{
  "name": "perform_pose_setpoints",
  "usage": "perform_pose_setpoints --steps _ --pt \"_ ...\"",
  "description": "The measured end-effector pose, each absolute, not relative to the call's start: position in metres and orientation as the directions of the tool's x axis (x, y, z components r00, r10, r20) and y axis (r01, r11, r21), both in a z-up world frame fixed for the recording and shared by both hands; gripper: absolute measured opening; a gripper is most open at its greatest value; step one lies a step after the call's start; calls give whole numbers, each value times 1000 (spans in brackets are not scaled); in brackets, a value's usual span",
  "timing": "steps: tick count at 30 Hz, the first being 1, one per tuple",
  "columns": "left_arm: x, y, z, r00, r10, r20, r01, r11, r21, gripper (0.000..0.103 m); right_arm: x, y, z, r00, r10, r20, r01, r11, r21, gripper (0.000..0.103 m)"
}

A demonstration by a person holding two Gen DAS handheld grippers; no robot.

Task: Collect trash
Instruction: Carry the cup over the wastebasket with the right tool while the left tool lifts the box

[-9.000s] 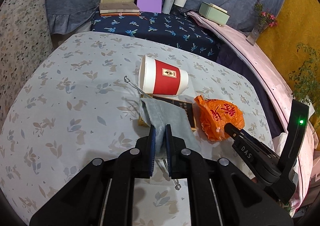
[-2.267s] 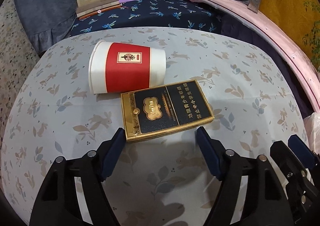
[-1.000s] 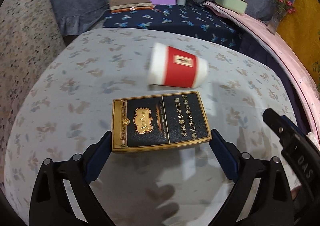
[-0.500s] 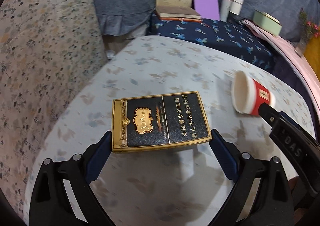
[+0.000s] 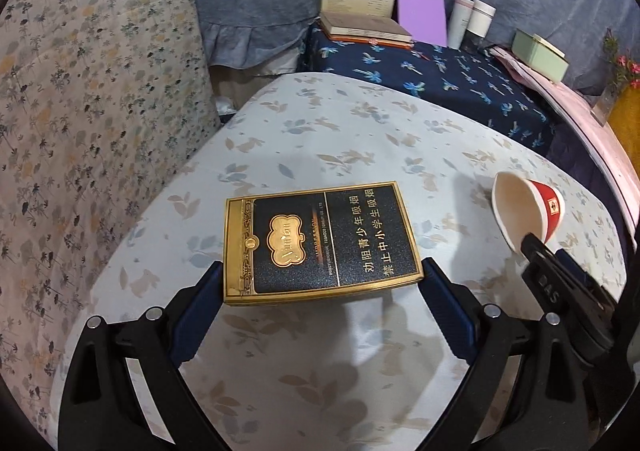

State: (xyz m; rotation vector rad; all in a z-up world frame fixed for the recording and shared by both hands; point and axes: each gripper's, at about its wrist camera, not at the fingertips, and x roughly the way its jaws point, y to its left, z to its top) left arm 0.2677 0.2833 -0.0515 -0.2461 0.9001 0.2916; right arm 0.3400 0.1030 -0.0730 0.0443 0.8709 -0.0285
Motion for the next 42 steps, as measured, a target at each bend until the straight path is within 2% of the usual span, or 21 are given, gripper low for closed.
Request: perform_pose_setpoints --steps 2,6,7,22,31,42 --pt "269 272 -50 593 129 -795 -327 941 -92 91 335 89 -73 643 -7 -766 60 997 41 34" --pt "271 244 -47 605 89 -791 -277 955 -104 91 327 62 -71 645 12 -764 80 993 83 9" --pt "272 238 -46 607 82 -791 -266 958 -105 91 325 56 -71 646 22 -763 80 992 96 7" --pt "260 115 -13 648 -29 -761 -96 988 -120 91 269 -50 -18 736 9 -677 144 975 170 6" --pt "237 8 10 657 -145 -740 91 989 -113 91 221 -148 13 764 -85 -639 261 947 186 6" --pt "203 -121 13 596 -316 -738 327 935 -136 91 155 -264 15 735 -224 -640 437 878 196 6"
